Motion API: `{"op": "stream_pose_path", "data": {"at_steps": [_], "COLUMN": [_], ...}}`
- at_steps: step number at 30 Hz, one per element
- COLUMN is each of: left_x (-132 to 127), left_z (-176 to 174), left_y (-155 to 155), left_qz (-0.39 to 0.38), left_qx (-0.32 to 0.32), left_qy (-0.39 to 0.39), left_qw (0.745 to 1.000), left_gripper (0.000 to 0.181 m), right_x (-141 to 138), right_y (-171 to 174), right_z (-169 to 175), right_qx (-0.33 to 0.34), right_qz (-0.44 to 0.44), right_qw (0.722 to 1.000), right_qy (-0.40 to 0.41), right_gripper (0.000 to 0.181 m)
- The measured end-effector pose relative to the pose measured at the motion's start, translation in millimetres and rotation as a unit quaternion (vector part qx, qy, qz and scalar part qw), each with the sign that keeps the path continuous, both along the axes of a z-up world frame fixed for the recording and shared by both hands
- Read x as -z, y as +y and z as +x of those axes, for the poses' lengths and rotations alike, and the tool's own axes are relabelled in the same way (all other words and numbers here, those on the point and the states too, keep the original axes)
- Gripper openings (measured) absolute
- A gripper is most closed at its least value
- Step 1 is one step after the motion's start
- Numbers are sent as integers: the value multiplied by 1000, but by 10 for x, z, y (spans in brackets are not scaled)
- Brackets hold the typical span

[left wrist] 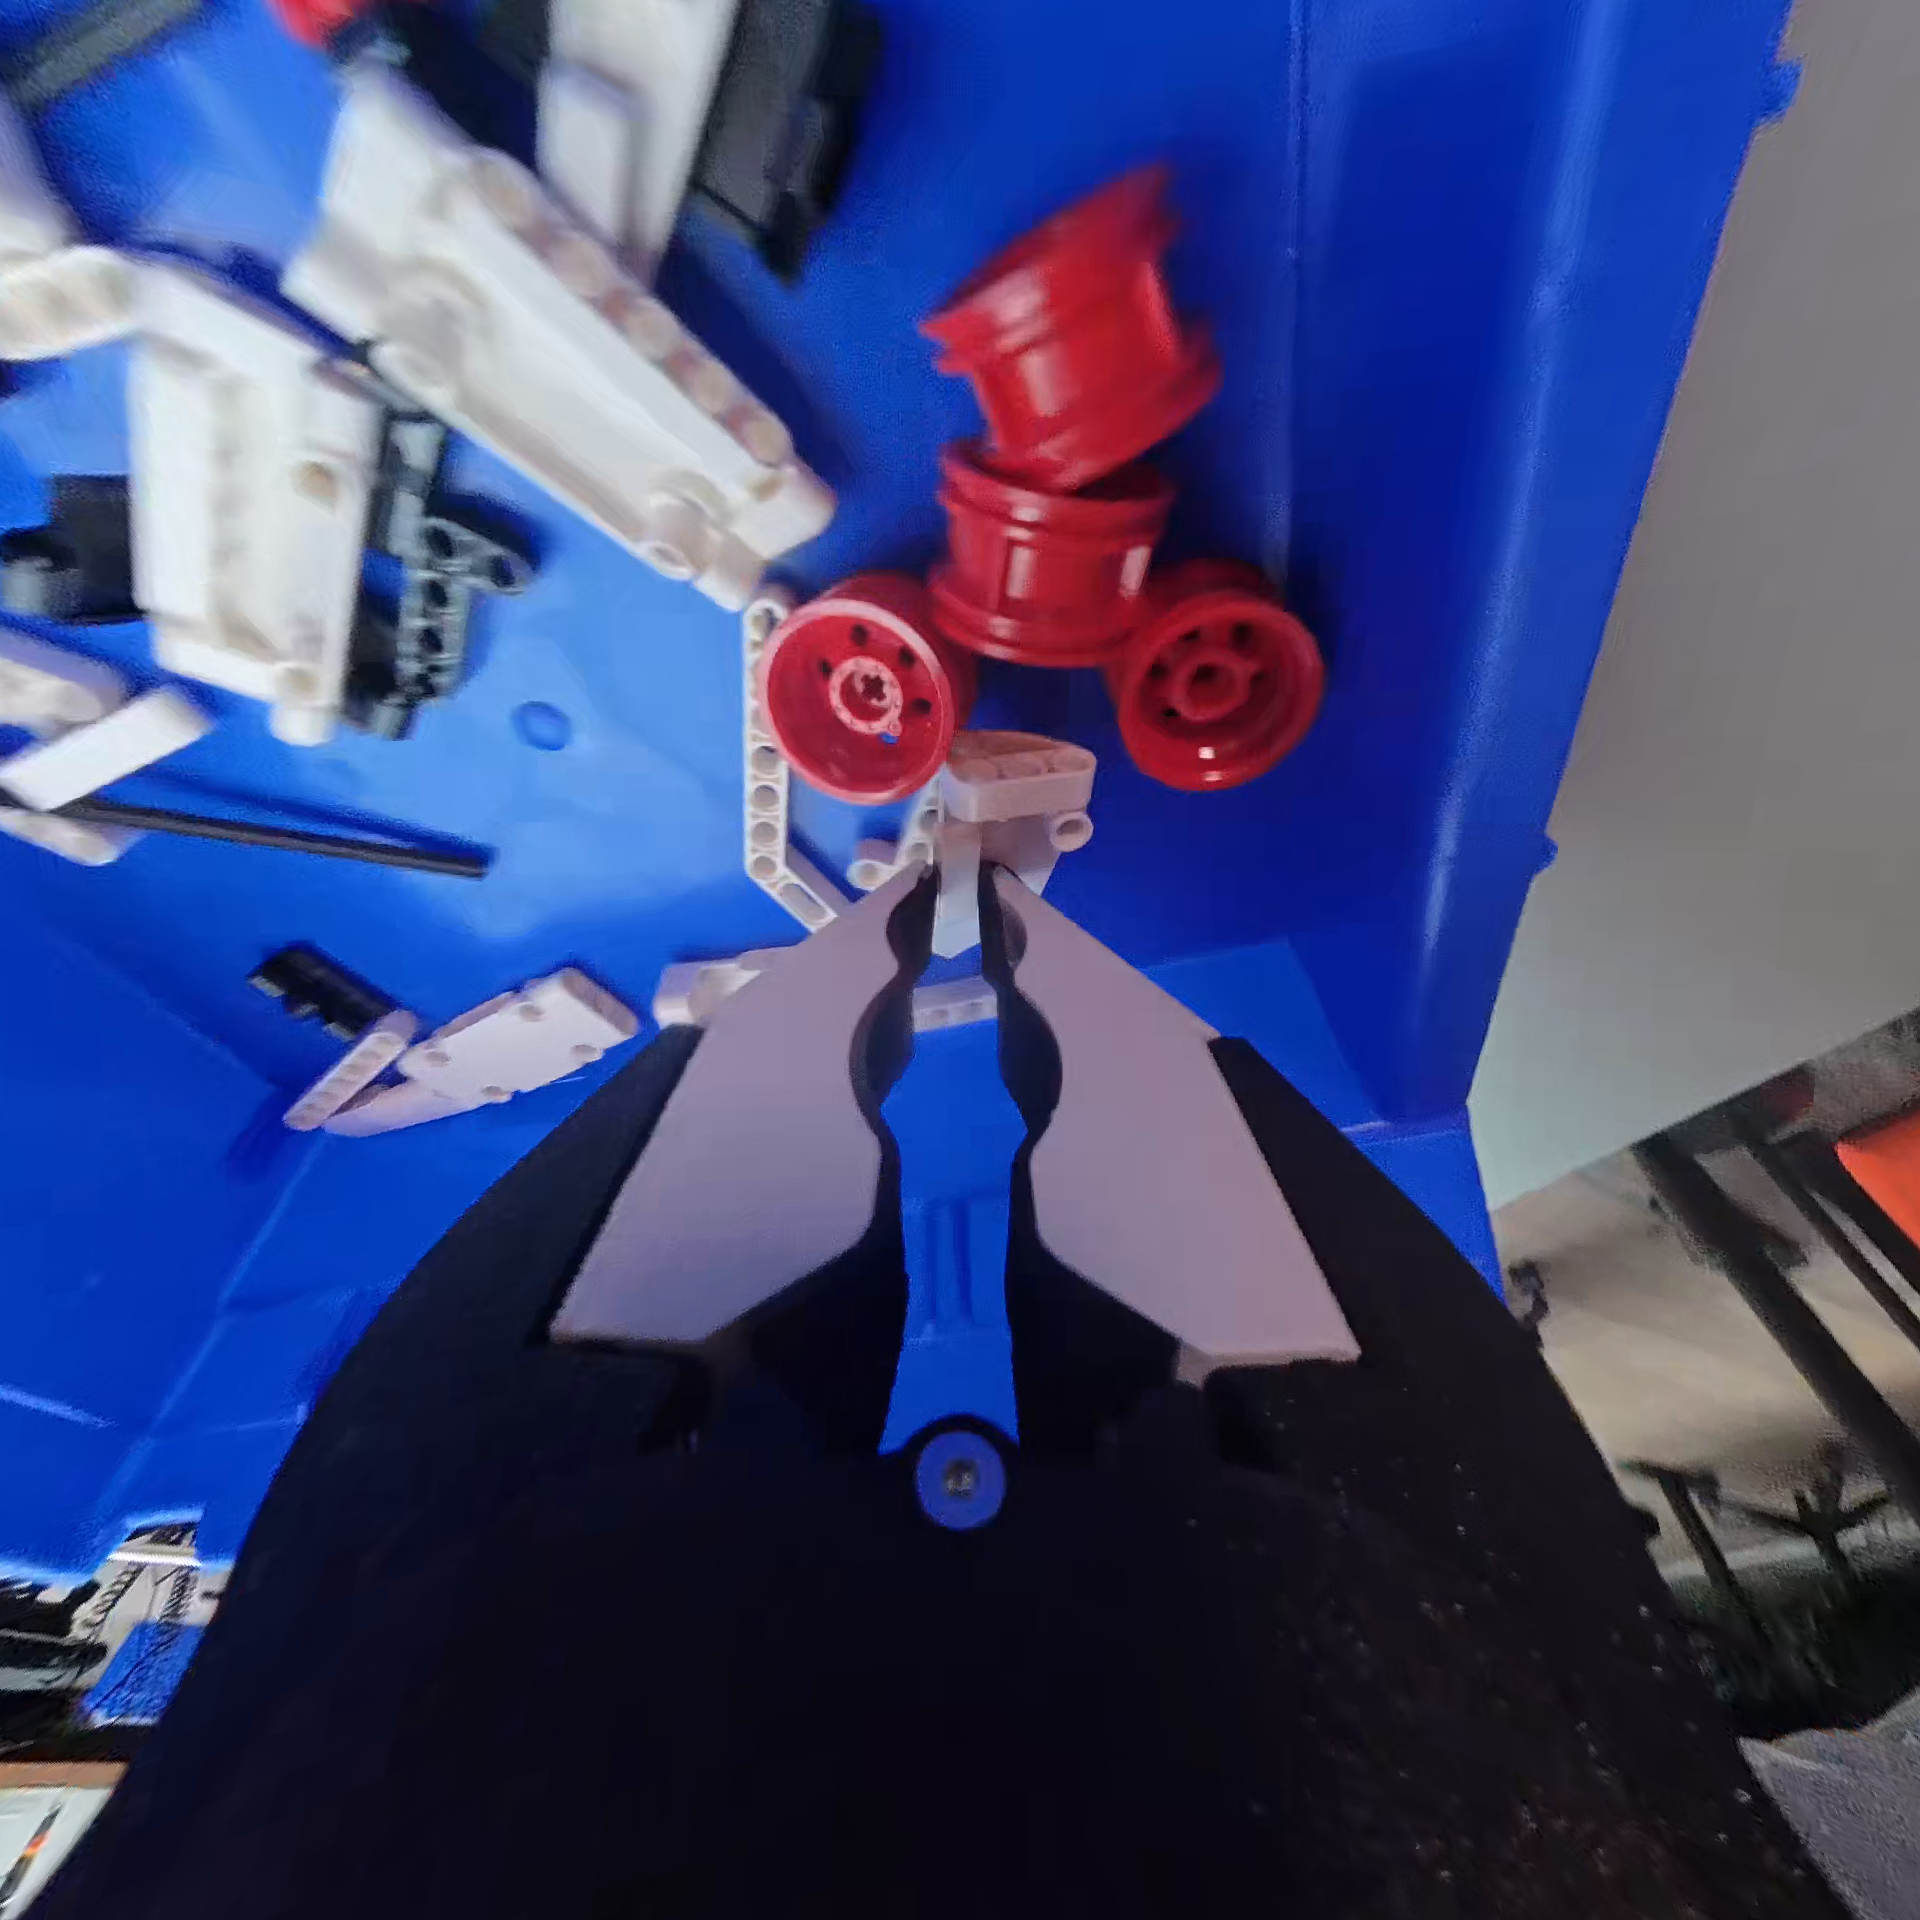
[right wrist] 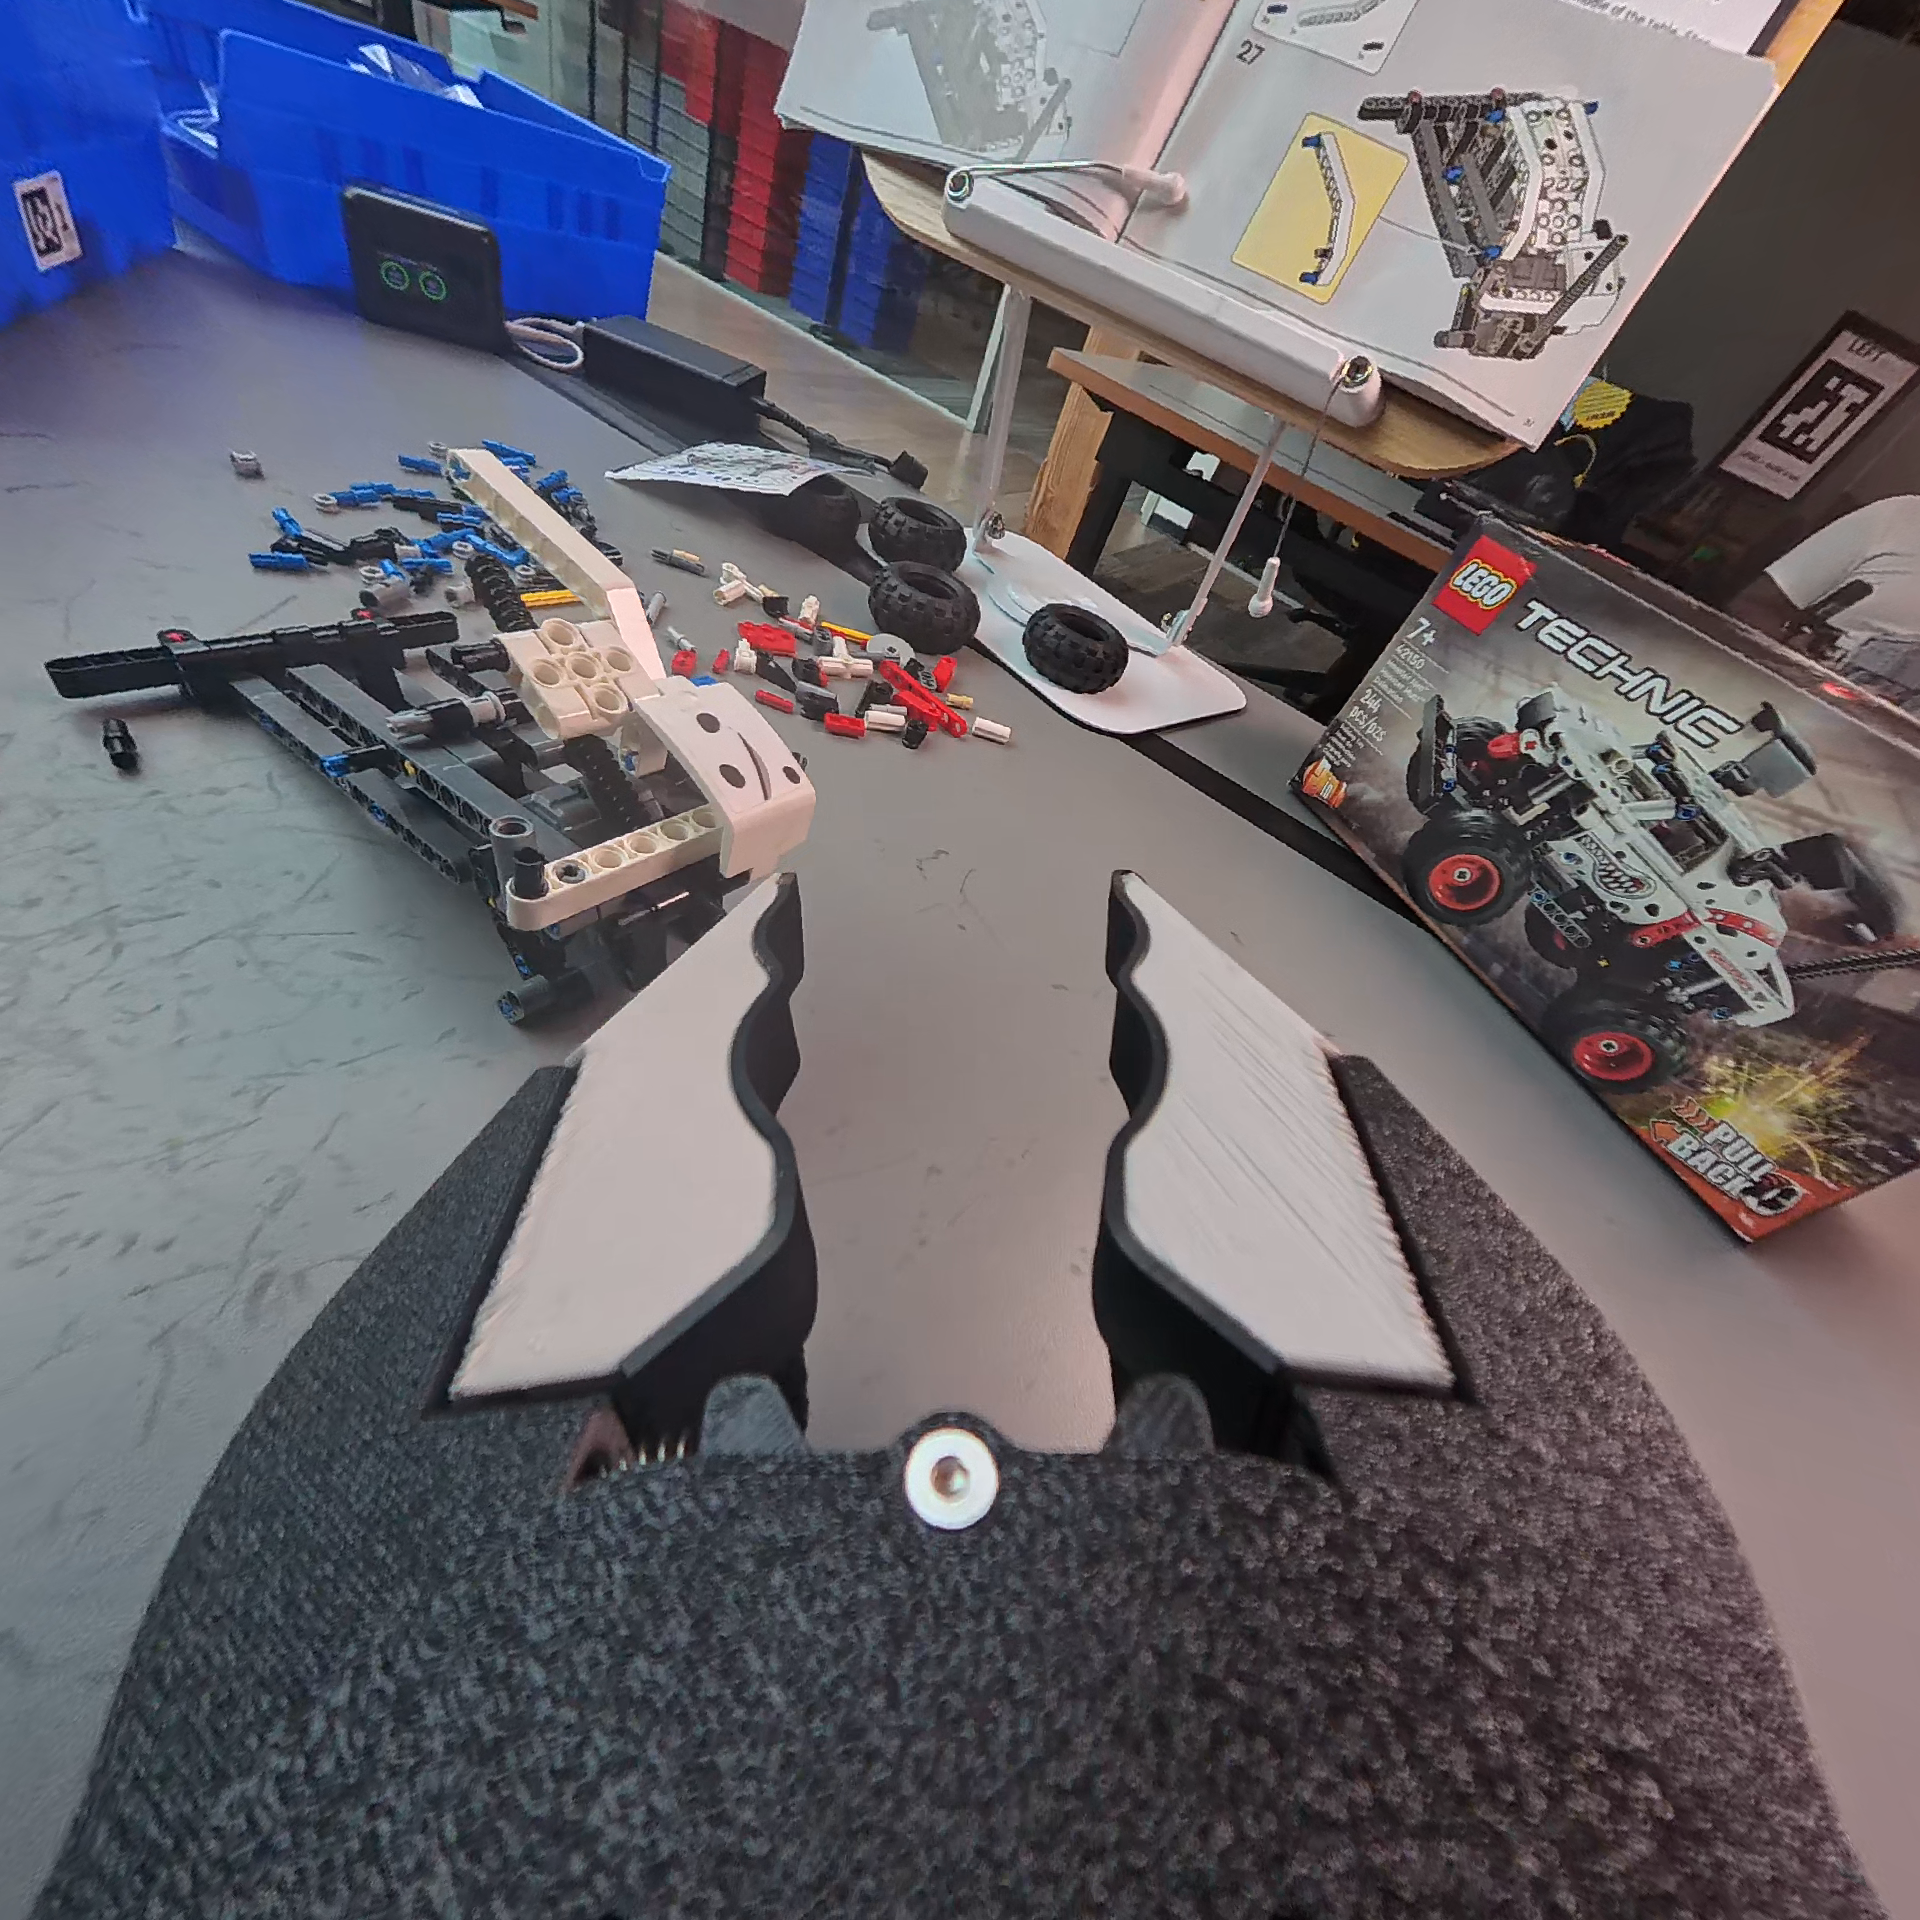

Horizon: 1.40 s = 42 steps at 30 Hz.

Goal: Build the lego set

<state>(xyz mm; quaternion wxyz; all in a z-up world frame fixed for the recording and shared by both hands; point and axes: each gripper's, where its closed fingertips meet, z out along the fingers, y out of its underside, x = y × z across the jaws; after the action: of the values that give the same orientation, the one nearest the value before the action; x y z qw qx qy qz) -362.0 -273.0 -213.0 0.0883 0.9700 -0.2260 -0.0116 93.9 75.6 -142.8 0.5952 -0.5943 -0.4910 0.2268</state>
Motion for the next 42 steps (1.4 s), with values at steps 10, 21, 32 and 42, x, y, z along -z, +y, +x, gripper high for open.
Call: {"op": "stream_pose_path", "data": {"at_steps": [10, 21, 32, 42], "left_x": [-701, -29, 100, -41], "left_z": [-1020, -1066, -1216, -1178], "left_y": [476, -4, -76, 81], "left_qz": [213, -25, -108, -56], "left_qx": [-130, -169, -249, -209], "left_qy": [78, 53, 59, 76], "left_qw": [965, 984, 961, 973], "left_gripper": [29, 51, 59, 8], "right_x": [14, 59, 79, 68], "right_y": [-3, -36, -34, -88], "right_z": [-11, -51, -54, -59], "right_qx": [-1, -5, -6, -23], "right_qz": [2, 17, 24, 29], "right_qw": [1000, 1000, 999, 999], "right_qy": [-5, -25, -32, -30], "right_gripper": [58, 58, 58, 57]}}
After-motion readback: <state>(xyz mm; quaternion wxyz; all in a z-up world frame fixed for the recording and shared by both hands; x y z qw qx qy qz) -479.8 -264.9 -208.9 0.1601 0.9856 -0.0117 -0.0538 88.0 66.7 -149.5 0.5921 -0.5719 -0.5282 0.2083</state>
